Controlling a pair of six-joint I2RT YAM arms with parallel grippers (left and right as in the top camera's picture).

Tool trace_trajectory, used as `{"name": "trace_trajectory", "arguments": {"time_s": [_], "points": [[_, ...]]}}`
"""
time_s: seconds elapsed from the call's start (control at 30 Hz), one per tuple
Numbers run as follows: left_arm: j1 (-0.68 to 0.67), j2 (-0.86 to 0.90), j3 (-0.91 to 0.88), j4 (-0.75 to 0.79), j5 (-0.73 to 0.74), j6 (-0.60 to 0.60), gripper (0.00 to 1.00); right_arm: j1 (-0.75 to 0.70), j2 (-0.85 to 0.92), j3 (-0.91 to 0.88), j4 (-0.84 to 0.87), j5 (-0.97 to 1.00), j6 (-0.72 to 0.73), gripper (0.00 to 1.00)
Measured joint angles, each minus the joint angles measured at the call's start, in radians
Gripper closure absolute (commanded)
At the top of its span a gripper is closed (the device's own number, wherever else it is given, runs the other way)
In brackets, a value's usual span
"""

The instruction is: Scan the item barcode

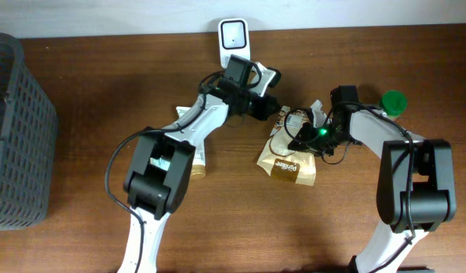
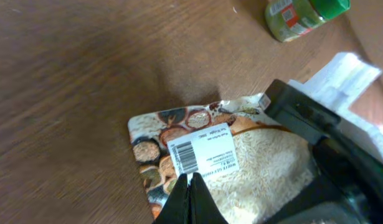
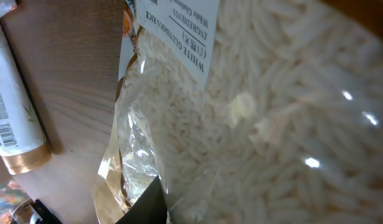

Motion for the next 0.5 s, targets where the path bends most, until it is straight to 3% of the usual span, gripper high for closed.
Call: {"name": "trace_trajectory", "arguments": {"time_s": [0.5], "points": [[-0.034,0.084,0.0,0.064,0.091,-0.034,1.0,0.0,0.001,0.0,0.001,-0.003,-0.001,0.8]]}}
